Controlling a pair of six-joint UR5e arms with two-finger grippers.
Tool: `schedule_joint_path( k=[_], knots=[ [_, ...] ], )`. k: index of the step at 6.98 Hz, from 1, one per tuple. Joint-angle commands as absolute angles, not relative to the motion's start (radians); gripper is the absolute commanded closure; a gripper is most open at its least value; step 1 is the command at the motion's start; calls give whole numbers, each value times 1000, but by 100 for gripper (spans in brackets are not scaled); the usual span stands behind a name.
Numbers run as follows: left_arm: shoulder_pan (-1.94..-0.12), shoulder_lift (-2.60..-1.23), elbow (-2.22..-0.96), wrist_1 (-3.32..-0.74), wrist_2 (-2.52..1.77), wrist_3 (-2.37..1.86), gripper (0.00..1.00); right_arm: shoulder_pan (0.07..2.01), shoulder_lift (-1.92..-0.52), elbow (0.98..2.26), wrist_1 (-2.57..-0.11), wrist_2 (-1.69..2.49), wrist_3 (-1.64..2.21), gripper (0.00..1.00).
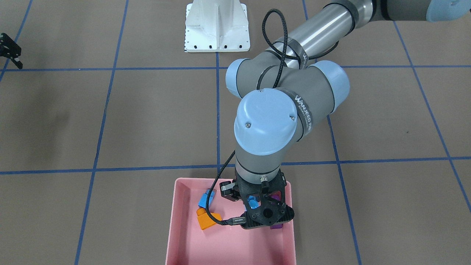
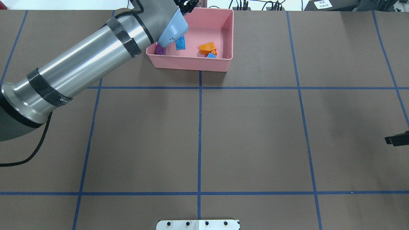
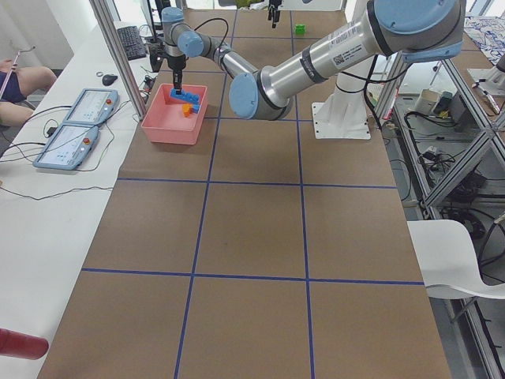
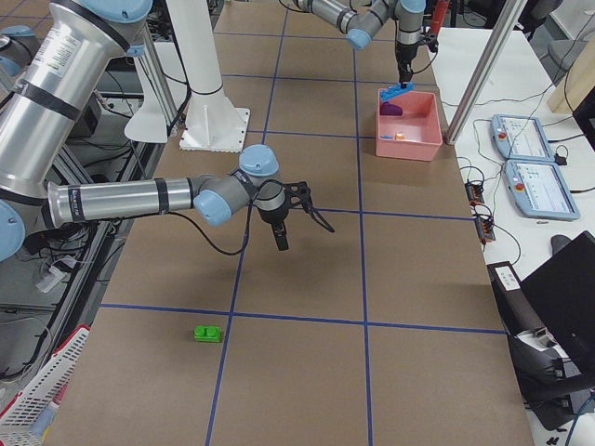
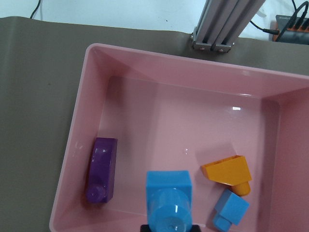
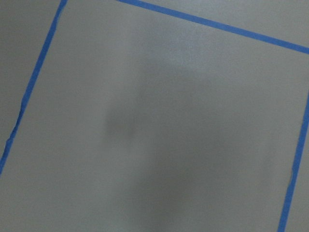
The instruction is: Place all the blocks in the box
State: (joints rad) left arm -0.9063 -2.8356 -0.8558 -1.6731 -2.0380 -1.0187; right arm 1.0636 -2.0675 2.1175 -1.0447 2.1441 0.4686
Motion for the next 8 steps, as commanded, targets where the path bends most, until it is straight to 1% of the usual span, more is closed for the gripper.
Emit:
schedule_joint_path(
  k=[1,2,3,4,5,7,8],
  knots=[
    [-907,-2873,-707,-1745,-2034,-1034,100,1092,-2100,2103,-1045,2151,422,0],
    [-907,-2875,-701,-1746,-2037,-1035,100,1101,-2114,2095,-1037,2152,396,0],
    [-910,-2875,-700,-1746,-2042,-1037,76,1111,-2115,2045,-975,2152,390,0],
    [-911,-2875,-699,-1746,-2045,-1029,28,1112,-2129,1989,-886,2155,390,1],
    [-911,-2875,-712,-1746,-2046,-1011,0,1138,-2143,1968,-865,2221,390,0],
    [-925,-2850,-793,-1717,-2150,-929,0,1163,-2195,1963,-862,2258,388,0],
    [-928,-2753,-936,-1644,-2169,-843,0,1161,-2244,1957,-861,2250,388,1]
  ],
)
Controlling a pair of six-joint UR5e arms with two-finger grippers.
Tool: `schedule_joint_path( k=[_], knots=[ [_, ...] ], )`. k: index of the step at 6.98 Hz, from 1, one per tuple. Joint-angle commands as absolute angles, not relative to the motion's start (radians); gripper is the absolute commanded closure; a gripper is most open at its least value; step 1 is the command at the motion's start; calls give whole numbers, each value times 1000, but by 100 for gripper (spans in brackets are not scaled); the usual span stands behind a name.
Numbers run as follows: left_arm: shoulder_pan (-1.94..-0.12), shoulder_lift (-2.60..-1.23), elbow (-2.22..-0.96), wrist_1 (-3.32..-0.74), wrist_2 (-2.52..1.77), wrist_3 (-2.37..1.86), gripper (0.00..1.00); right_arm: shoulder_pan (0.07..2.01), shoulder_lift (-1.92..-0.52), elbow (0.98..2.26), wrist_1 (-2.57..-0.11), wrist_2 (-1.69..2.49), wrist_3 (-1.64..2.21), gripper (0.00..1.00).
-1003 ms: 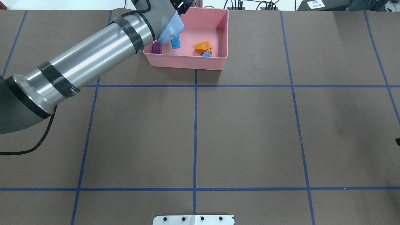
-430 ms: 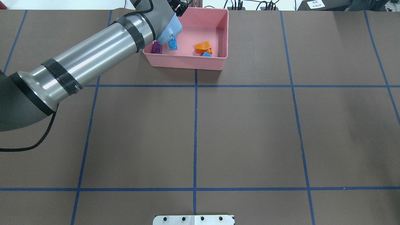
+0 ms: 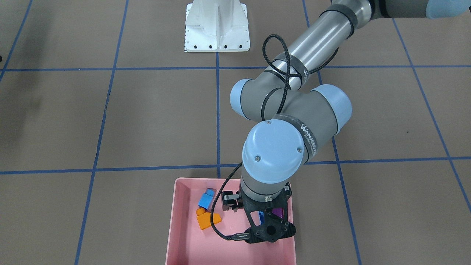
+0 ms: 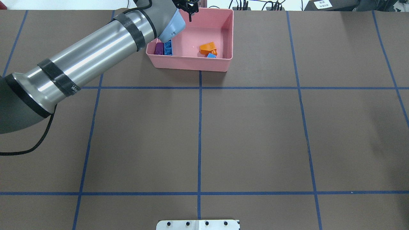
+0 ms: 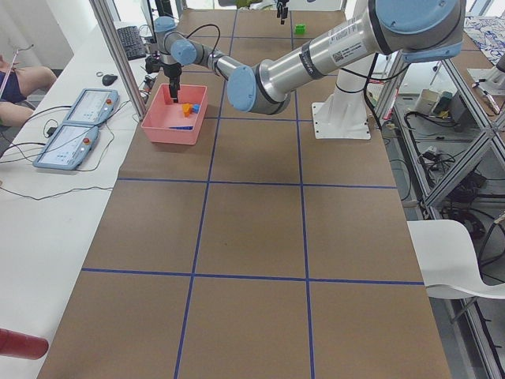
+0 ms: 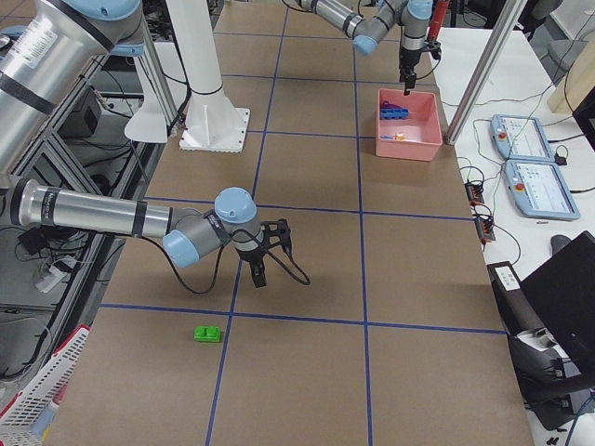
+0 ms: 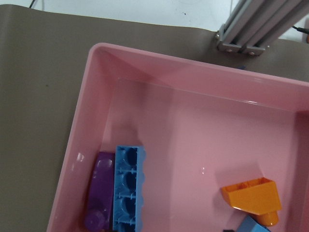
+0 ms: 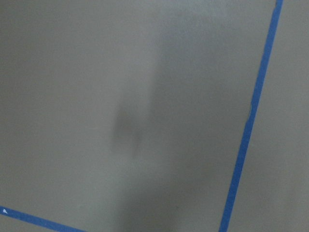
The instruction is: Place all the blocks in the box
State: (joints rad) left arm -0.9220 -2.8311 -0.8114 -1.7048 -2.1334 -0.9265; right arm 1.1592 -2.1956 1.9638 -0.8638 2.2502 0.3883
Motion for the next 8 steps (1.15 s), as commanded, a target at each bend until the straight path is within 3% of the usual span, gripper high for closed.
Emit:
schedule_joint_path(
  k=[1,2,4,6,8],
  knots=[
    [-937,-2650,-1112,-1506,-2169,-727,0,1161,-2279,1947,-856,2250,387,1],
    [-948,-2513,-1300,-1402,-2163,-590,0,1160,-2301,1898,-788,2250,377,1],
    [-1024,-2108,-1651,-1390,-2158,-276,0,1158,-2307,1731,-613,2247,390,2],
    [-1138,-1891,-1796,-1390,-2169,-13,0,1155,-2301,1688,-612,2232,393,3],
    [-1138,-1875,-1812,-1388,-2169,-12,0,1131,-2258,1636,-618,2230,402,2]
  ],
)
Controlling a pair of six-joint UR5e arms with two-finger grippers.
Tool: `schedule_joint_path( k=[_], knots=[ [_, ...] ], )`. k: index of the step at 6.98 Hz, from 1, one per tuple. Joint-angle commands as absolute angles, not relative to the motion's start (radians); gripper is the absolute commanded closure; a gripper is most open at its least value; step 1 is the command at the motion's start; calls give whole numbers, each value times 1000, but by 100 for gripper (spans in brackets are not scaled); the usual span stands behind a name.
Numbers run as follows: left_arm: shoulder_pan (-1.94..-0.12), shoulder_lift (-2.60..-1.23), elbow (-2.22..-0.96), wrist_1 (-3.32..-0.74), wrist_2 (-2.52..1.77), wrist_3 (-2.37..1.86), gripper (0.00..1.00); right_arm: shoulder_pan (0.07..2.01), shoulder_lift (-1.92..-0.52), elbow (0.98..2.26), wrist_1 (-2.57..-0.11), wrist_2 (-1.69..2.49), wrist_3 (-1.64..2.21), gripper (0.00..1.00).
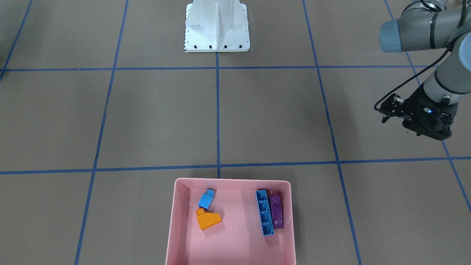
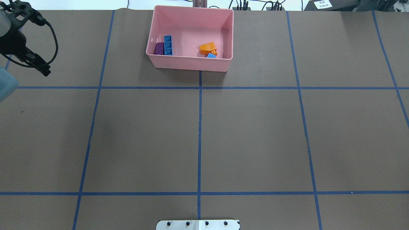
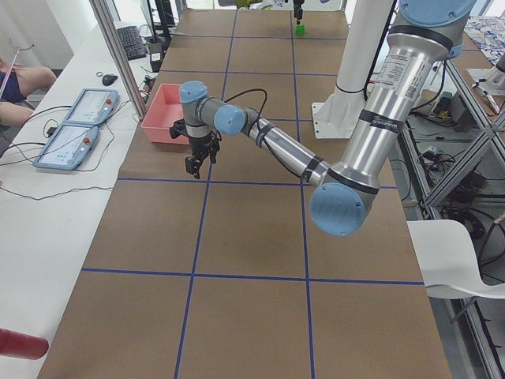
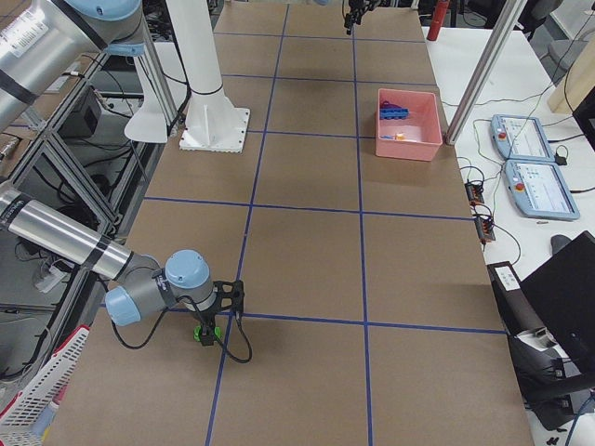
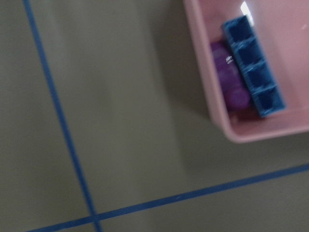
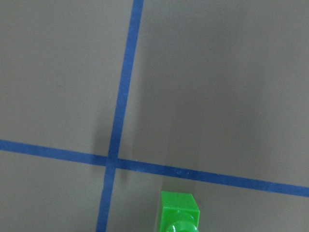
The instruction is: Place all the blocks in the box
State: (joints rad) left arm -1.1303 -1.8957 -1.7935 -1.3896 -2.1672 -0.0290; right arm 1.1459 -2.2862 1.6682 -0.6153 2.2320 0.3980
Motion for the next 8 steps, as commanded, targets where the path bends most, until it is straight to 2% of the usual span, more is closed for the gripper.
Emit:
schedule_joint_path(
  k=[1,5,6,7,8],
  knots=[
    [-1140,-1873,-1818,-1388,-2168,-12,0,1076,-2238,1619,-620,2230,429,1],
    [-1146,-1796,-1835,-1405,-2158,70,0,956,-2258,1595,-621,2215,465,1],
    [-1147,-1796,-1835,-1405,-2158,72,0,950,-2261,1595,-617,2166,457,4],
    [-1147,-1796,-1835,-1405,-2158,72,0,948,-2261,1595,-615,2163,457,37],
    [-1149,-1796,-1835,-1405,-2160,72,0,936,-2261,1595,-617,2161,457,99]
  ],
)
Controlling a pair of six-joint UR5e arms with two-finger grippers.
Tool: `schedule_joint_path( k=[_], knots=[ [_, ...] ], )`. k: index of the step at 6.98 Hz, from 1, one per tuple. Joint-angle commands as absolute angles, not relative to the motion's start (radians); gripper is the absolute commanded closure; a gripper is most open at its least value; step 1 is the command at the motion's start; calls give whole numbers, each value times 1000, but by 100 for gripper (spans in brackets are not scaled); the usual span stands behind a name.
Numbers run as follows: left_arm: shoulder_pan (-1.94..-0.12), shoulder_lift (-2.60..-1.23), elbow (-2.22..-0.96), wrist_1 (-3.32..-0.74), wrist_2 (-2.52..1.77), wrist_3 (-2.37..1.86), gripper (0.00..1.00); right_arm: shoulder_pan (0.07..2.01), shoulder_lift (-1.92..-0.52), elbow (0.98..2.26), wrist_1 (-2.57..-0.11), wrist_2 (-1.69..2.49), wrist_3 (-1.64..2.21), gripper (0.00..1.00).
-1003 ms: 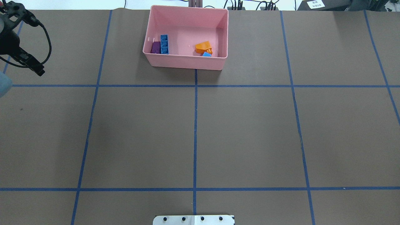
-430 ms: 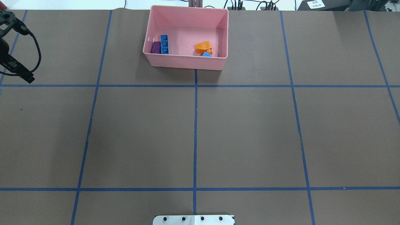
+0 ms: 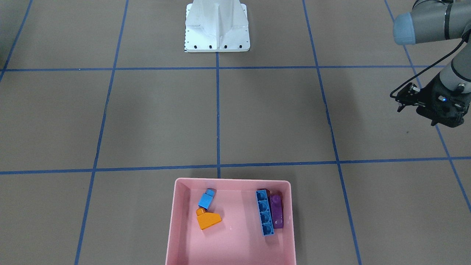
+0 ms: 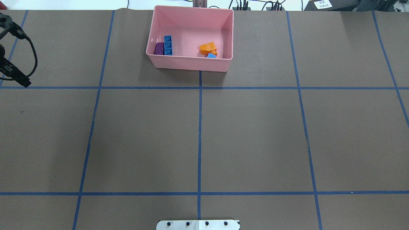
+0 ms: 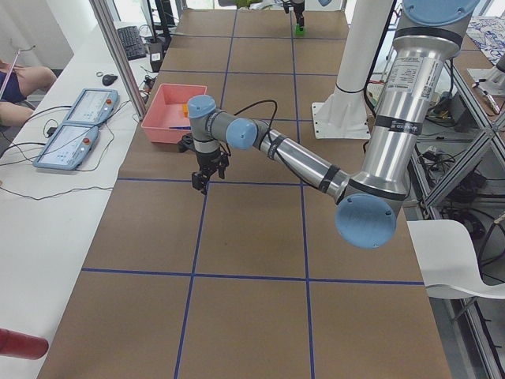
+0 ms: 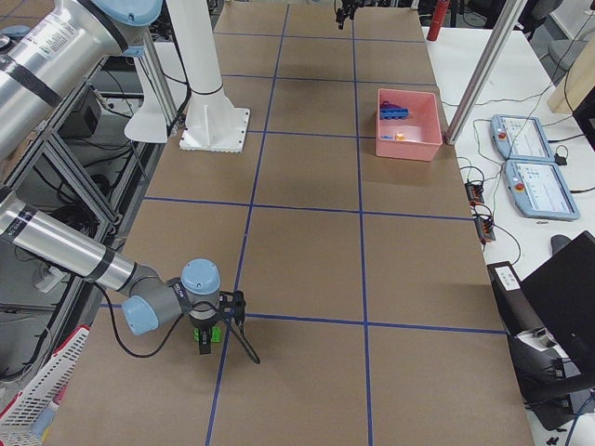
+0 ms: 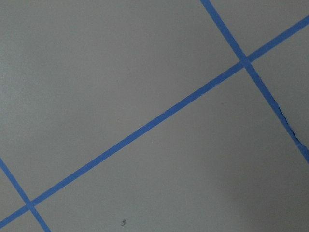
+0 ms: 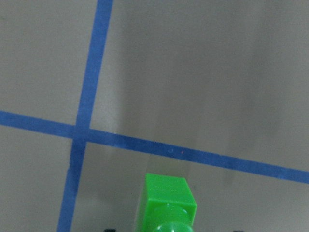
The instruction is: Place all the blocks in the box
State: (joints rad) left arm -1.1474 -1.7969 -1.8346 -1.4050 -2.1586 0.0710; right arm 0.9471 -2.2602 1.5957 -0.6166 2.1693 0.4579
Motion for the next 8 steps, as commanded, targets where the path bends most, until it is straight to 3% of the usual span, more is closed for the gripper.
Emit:
schedule_joint_path(
  k=[1,5,8],
  knots=[
    [-1147,-1796,-1836,-1407,-2160,74,0,927,-2260,1597,-615,2163,456,100],
    [-1187,-1793,-1835,-1405,-2158,63,0,933,-2259,1708,-614,2169,454,100],
    [-1368,-1689,-1798,-1424,-2163,80,0,1014,-2218,1814,-650,2274,463,100]
  ],
)
